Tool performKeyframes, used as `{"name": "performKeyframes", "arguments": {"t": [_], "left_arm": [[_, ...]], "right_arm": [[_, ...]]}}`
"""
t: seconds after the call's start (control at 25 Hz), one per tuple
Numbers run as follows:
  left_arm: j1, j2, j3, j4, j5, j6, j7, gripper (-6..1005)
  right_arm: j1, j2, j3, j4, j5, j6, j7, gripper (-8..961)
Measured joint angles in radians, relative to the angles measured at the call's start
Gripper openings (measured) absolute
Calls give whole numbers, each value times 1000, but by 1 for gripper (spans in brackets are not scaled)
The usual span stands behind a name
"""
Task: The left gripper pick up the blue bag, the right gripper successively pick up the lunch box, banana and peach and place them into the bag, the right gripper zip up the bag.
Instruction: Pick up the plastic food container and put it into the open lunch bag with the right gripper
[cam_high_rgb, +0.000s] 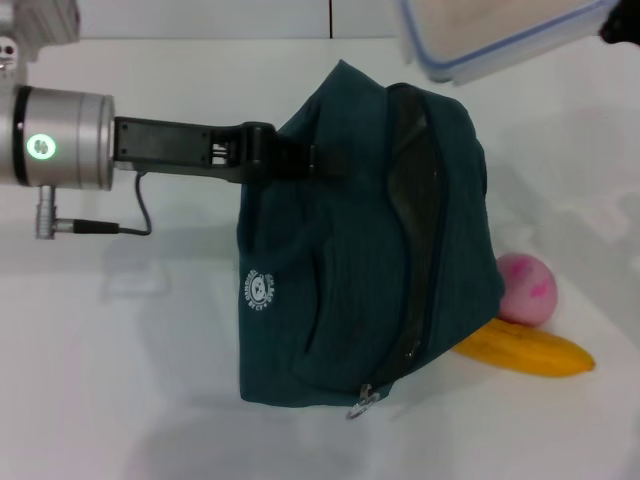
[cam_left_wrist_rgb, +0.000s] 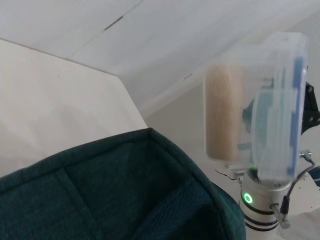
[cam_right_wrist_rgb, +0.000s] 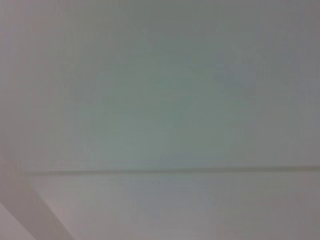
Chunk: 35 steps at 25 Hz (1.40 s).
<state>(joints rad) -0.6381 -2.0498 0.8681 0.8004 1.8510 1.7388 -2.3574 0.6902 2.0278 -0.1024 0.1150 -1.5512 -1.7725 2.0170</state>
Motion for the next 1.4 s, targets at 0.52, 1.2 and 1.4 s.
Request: {"name": "performKeyframes", "arguments": {"t": [0.52, 1.2, 1.4], "left_arm": [[-25, 23, -20, -63, -1, -19, 28, 62], [-49, 25, -28, -65, -13, -20, 25, 62], [-62, 25, -28, -66, -13, -22, 25, 62]], "right_arm": [[-48, 0, -2, 8, -105, 101, -36, 131], [-3, 0, -13, 24, -286, 244, -65, 138], [1, 0, -12, 27, -291, 208, -69, 140]]}}
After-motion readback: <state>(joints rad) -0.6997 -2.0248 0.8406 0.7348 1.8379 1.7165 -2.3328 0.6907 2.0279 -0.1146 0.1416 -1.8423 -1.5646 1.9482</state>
